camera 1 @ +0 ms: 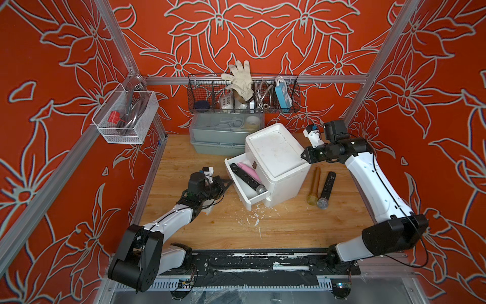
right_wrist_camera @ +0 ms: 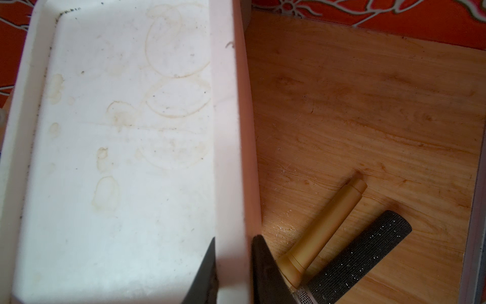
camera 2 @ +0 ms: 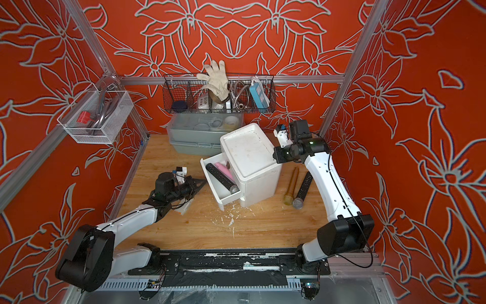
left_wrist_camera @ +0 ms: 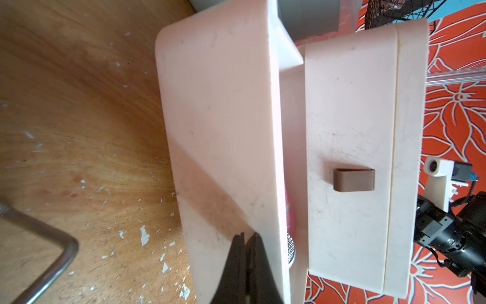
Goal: Take the microphone out of the drawer
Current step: Open the drawer in the storage box.
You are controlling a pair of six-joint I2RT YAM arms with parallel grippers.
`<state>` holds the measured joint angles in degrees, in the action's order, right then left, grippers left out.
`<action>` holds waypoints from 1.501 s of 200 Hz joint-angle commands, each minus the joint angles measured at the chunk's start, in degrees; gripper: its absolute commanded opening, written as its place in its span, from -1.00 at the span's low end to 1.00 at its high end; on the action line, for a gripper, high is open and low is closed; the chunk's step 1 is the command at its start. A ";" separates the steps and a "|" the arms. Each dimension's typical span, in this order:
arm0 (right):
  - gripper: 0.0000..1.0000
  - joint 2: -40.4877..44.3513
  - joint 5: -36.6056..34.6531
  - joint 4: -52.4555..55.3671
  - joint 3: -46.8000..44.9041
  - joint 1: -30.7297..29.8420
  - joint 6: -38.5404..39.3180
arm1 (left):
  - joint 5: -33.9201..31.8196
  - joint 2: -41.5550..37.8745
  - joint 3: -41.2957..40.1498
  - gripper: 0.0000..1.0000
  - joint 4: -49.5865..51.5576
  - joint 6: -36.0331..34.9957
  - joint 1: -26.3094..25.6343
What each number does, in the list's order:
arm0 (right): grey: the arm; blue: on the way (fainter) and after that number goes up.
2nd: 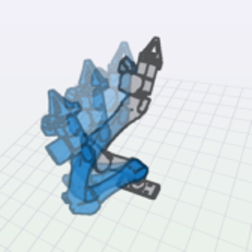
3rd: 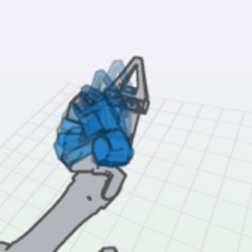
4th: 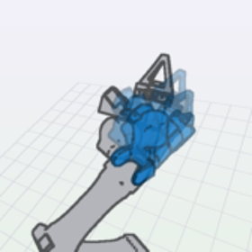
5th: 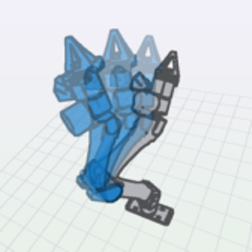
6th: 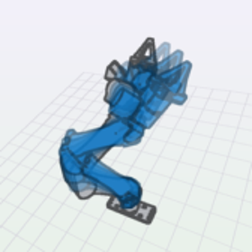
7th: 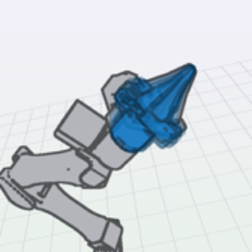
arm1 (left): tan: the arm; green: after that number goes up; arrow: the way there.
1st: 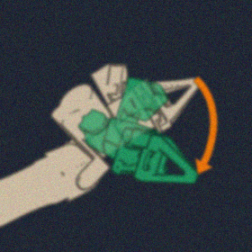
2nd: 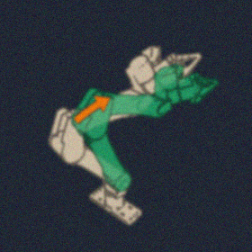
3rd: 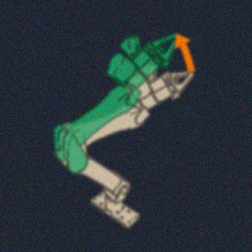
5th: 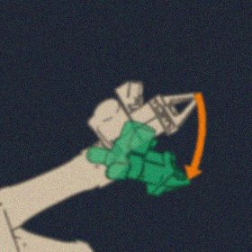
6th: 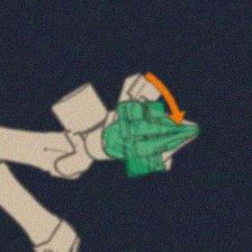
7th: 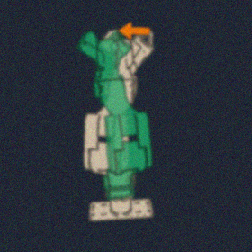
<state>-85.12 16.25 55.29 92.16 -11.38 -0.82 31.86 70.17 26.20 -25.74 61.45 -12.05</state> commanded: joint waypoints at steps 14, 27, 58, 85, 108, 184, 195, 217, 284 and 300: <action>-1.00 -2.19 -5.24 1.05 0.15 0.68 -4.94 | 0.69 -1.02 -0.85 -1.00 0.96 -0.95 1.22; -1.00 -2.25 -5.44 1.14 0.34 0.65 -5.32 | 0.11 -1.42 -1.55 -1.00 1.22 -0.35 1.82; -1.00 -2.57 -5.83 1.49 0.65 0.65 -5.59 | -1.30 -4.00 -2.94 -1.00 3.48 -0.19 2.99; -1.00 -2.68 -5.36 1.42 0.83 0.66 -5.68 | -1.55 -6.09 -2.74 -0.98 6.05 -1.30 3.22; -1.00 -2.71 -5.44 1.57 1.13 0.70 -5.93 | -1.18 -6.10 -2.07 -0.94 6.84 -1.57 3.26; -1.00 -3.37 -6.49 2.67 1.44 0.65 -6.05 | -1.23 -6.90 -1.87 -0.66 9.38 -0.97 3.83; -0.85 -3.37 -6.49 2.70 1.70 0.67 -6.19 | -0.84 -7.10 -1.48 -0.23 9.94 -1.07 3.97; -0.21 -3.64 -6.32 3.32 3.45 0.69 -6.04 | -0.57 -7.97 -0.52 0.30 11.78 -1.50 3.97; 0.21 -4.85 -9.28 11.33 17.91 0.48 -4.22 | 0.99 -12.29 4.16 0.71 21.89 -3.00 4.58; 0.24 -3.11 -9.04 12.44 19.77 -0.52 -4.44 | 1.63 -13.04 4.74 0.86 24.46 -2.81 4.93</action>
<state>-90.83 9.74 64.20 108.29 -11.25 -5.19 31.88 58.81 29.36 -7.07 59.68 -7.81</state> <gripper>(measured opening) 0.610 0.877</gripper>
